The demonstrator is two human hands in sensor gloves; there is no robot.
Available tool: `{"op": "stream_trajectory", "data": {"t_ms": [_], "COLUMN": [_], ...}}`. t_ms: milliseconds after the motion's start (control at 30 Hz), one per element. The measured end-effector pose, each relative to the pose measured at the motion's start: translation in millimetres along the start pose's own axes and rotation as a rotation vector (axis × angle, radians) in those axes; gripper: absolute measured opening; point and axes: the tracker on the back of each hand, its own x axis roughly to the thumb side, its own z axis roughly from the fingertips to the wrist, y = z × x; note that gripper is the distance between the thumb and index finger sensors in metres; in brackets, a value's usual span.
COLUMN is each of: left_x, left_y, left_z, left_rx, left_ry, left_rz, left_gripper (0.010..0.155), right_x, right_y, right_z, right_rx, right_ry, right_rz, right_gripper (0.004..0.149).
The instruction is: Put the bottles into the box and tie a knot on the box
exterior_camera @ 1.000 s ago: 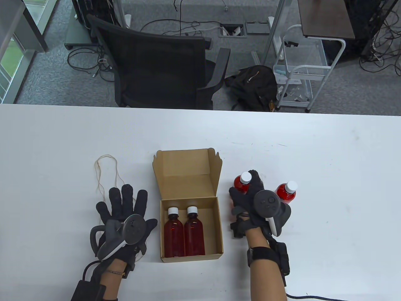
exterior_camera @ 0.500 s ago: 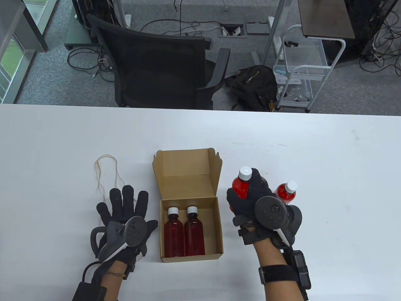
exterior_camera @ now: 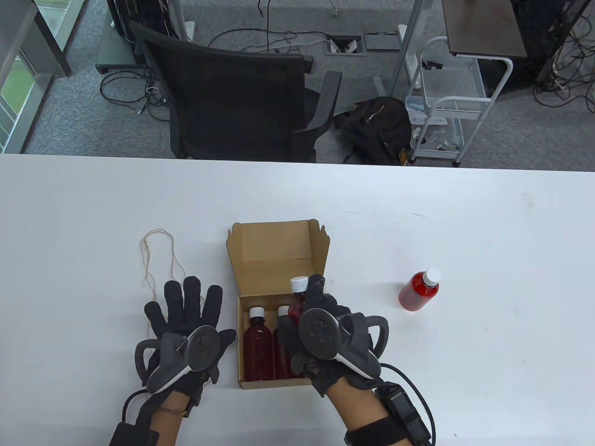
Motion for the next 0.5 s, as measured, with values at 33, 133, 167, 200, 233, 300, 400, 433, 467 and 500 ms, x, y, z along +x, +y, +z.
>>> {"op": "stream_trajectory", "data": {"t_ms": [33,133,167,200,233,300,400,433,467,500], "left_x": [0,0,0,0,0,1,1,1,1,1], "left_y": [0,0,0,0,0,0,0,0,0,0], "left_z": [0,-1,-1,-1,-1,-1,-2,-3,-3,-3], "left_rx": [0.001,-0.001,-0.002,-0.003,-0.002,-0.003,-0.006,-0.009,-0.009,-0.010], "left_ry": [0.001,-0.001,-0.002,-0.002,-0.002,-0.004,-0.006,-0.005,-0.004,-0.004], "left_rz": [0.001,0.005,0.004,0.003,0.001,0.002,-0.001,-0.001,0.000,0.001], "left_gripper": [0.095,0.095,0.095,0.095,0.095,0.095,0.095,0.095,0.095,0.094], "right_x": [2,9,11,12,13,15,16,17,17,17], "right_y": [4,16,19,21,25,30,36,38,40,42], "right_z": [-1,-6,-8,-9,-10,-13,-15,-16,-17,-17], "right_rx": [0.023,0.007,0.007,0.010,0.014,0.032,0.060,0.054,0.064,0.086], "right_ry": [0.005,0.012,0.020,0.019,0.032,0.039,0.066,0.070,0.073,0.073], "right_rz": [0.017,0.099,0.157,0.186,0.212,0.253,0.312,0.340,0.345,0.342], "right_gripper": [0.095,0.097,0.097,0.097,0.097,0.095,0.095,0.095,0.094,0.094]}}
